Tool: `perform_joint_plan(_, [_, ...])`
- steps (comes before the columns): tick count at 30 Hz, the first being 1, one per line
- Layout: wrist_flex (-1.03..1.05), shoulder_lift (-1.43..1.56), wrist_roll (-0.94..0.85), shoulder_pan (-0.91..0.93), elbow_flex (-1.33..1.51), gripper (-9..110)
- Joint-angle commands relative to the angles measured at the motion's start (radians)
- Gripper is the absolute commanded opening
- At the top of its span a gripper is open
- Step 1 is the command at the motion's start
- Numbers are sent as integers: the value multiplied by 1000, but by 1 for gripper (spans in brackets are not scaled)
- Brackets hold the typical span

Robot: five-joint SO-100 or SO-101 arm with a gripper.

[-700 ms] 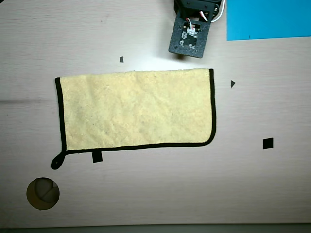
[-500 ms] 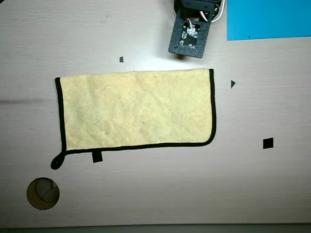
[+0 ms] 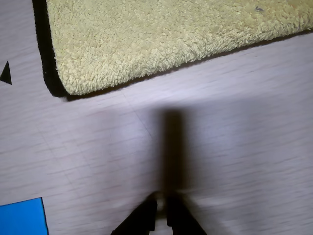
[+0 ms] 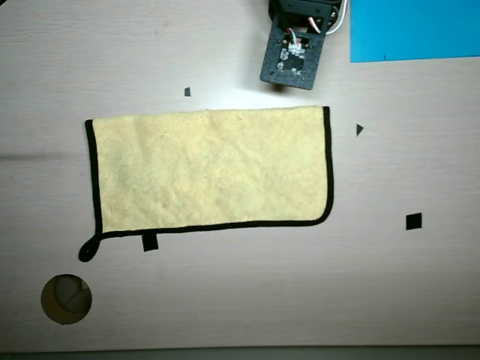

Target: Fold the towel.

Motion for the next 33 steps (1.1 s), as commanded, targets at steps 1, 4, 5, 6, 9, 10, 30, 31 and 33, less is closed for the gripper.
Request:
perform_joint_plan(1, [5,11,-14,-14,40,0])
perform_joint_plan(4, [5,11,-14,-14,40,0])
perform_joint_plan(5, [5,11,-14,-14,40,0])
perform_joint_plan(6, [5,11,-14,-14,40,0])
perform_joint_plan(9, [5,11,-14,-17,40,0])
perform_joint_plan(10, [5,11,-14,-21,40,0])
perform_joint_plan(30, [-308,-199,268,229,-61,1])
perform_joint_plan(31, [-362,-273,311,268,-110,2])
perform_joint_plan(33, [-437,-411,451,345,-224,6])
